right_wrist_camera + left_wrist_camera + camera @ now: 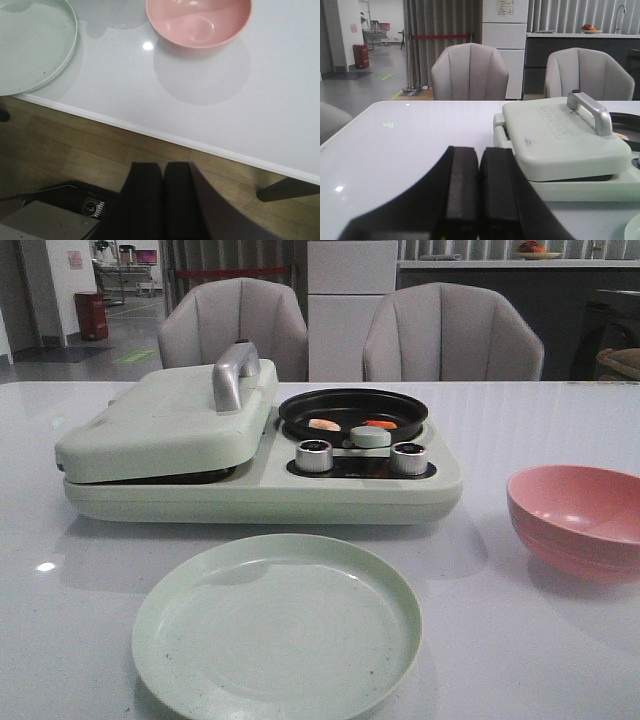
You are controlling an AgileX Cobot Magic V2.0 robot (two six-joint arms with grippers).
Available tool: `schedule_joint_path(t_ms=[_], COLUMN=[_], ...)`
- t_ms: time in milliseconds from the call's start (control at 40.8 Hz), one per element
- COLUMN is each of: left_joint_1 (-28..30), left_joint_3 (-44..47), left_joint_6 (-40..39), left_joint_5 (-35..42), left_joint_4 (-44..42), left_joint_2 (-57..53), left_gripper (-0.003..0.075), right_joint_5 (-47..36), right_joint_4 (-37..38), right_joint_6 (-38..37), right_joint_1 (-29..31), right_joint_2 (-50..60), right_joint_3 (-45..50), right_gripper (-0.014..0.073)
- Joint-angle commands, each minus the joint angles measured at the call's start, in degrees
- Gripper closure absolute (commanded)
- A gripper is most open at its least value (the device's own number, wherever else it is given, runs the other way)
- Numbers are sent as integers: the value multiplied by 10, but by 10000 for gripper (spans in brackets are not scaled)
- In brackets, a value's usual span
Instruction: Make breakfast with bread and shrimp
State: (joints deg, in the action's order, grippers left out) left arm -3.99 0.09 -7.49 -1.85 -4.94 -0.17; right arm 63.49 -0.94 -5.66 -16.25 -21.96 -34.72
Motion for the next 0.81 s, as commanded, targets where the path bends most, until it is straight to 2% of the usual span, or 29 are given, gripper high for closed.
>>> schedule_joint_path(t_ms=[0, 637, 784], left_joint_1=[-4, -4, -4], left_joint_3=[17, 17, 17], left_joint_6=[-3, -3, -3], left_joint_5=[55, 55, 55], left_joint_4=[6, 6, 6], left_joint_2=[-12, -12, -11], left_gripper=[619, 619, 619], right_joint_5=[-34, -38, -130], right_joint_4=[4, 6, 38], right_joint_6=[0, 1, 1], right_joint_1=[0, 1, 74], right_joint_2=[-4, 2, 62], right_joint_3=[-14, -11, 28], right_gripper=[558, 558, 558])
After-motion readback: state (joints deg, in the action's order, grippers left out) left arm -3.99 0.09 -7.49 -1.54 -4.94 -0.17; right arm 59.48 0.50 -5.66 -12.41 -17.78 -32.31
